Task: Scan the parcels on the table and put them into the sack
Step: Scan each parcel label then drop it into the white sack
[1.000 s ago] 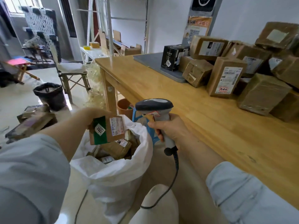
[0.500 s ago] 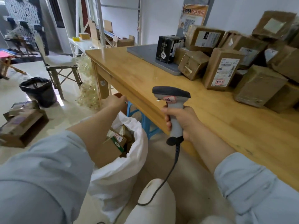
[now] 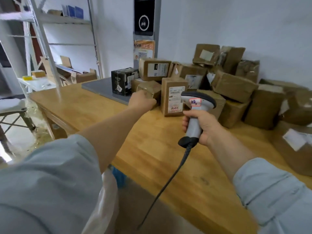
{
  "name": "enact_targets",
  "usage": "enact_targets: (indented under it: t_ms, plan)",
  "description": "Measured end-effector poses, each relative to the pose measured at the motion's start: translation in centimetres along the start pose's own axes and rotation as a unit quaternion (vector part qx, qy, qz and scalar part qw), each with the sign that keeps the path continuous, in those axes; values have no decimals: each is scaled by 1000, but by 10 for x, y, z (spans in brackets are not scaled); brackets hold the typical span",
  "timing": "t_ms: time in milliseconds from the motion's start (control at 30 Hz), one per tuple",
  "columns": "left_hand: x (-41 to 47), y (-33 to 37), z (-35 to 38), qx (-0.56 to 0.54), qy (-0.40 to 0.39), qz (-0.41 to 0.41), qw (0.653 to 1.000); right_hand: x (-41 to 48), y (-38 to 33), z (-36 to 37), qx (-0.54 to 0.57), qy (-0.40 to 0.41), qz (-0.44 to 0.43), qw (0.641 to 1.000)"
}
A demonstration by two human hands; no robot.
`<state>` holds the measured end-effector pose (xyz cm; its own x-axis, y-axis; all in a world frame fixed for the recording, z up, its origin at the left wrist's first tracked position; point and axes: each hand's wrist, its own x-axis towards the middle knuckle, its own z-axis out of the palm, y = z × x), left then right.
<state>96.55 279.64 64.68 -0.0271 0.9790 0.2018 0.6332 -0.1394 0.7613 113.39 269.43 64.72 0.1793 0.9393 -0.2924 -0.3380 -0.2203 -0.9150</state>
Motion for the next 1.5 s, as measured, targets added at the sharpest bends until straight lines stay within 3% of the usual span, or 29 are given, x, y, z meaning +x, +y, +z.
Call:
enact_targets:
  t_ms: [167,333,533,633,800,933,1133,1500]
  plan:
    - [60,42,37,-48,-1,26,998,39,-28,-24,11,19,-17,1000]
    - [111,59,65,-54,-17,-10,998,70,-41,-35,5,10,-21,1000]
    - [154,60,76,-5,-111,-13,994,101,-46,-52,2,6,-27,1000]
    - [163,57,79,-46,-162,-1,986,105,-47,-55,-5,-6,-34,999]
    - [152,55,79,-81,-162,24,983,91,-42,-52,-22,-15,-47,999]
    - [127,46,60,-150,-131,-4,980,67,-36,-50,-17,-18,-33,999]
    - [80,30,1,-202,-117,-36,972,14,-14,-26,-95,-20,-64,993]
    - [-5,-5,-99,-150,-50,-26,987,-78,29,28,-187,-46,-152,970]
